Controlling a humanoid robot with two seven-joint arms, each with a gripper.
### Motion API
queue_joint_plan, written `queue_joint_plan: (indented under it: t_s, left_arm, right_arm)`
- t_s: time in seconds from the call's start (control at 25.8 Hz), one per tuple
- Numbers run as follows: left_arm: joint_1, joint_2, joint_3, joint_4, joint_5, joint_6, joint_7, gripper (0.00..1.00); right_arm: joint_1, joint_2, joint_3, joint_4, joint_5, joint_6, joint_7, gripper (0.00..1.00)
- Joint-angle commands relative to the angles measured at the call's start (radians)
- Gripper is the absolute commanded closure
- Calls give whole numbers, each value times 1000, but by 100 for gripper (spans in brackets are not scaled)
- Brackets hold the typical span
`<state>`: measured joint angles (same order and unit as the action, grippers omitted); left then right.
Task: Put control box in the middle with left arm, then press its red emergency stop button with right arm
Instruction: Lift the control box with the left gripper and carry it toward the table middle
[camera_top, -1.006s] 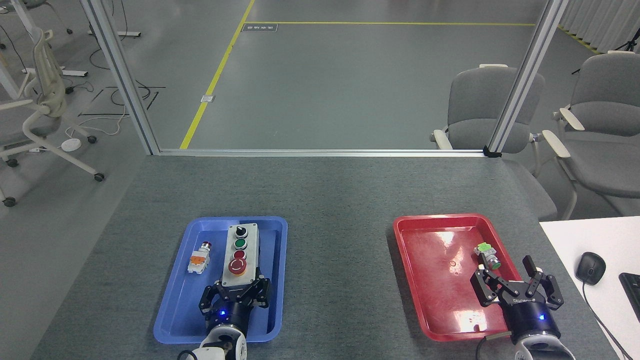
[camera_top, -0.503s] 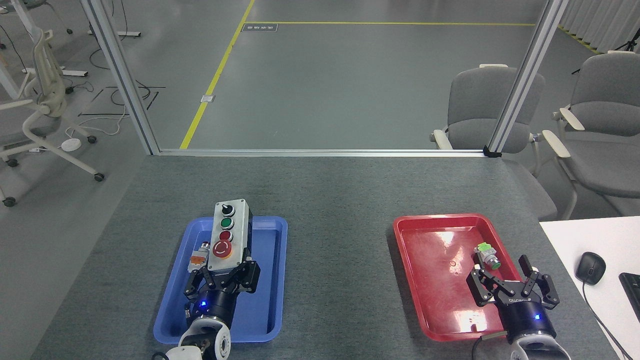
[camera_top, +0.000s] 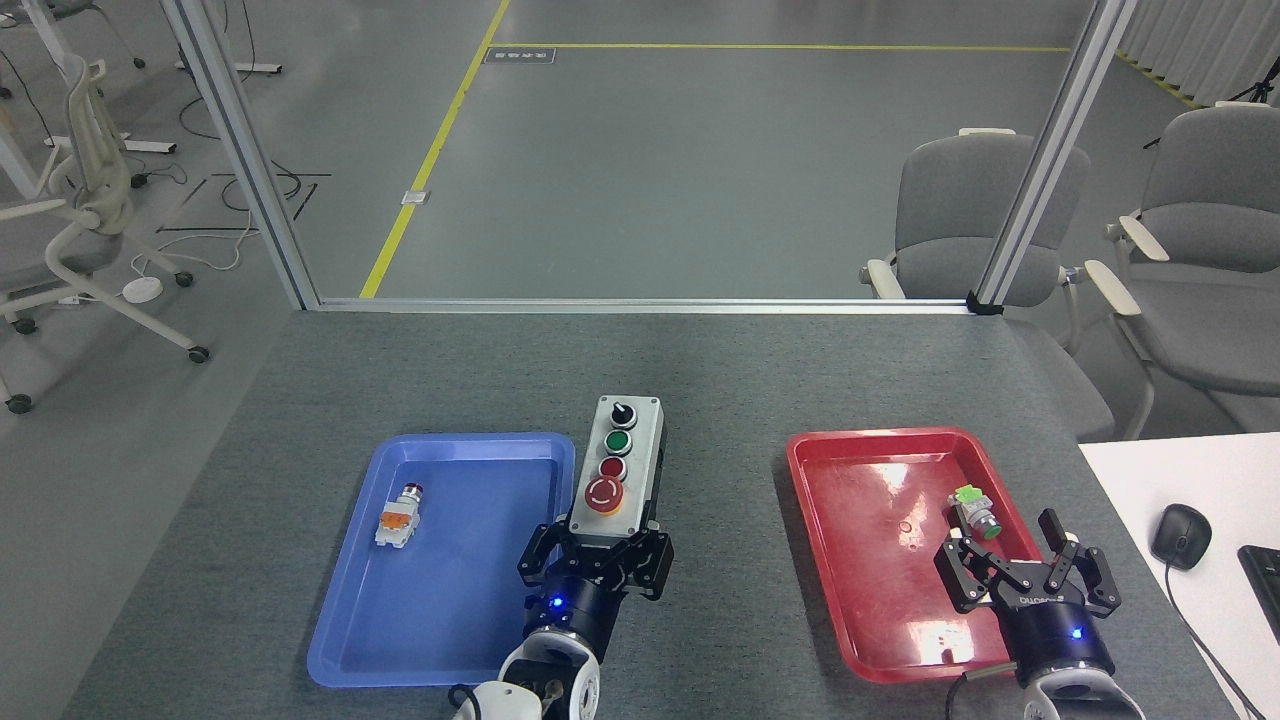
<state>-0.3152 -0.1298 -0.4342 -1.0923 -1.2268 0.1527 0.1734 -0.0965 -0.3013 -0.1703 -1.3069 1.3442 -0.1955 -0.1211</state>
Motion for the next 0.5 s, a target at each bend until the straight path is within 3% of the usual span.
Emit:
queue_joint_plan:
  t_s: [0.0,0.27,0.46]
  left_arm:
    - [-65,-7,-72,129,7,25,6,100]
    - [-139,-10,-187,289,10,19,-3,100]
    - [-139,-10,-248,296,12,4,-6,100]
  right_arm:
    - [0,1,0,0,0,1,-3,2]
    - [1,4,0,0,0,1,-3,2]
    - [0,1,0,0,0,1,-3,2]
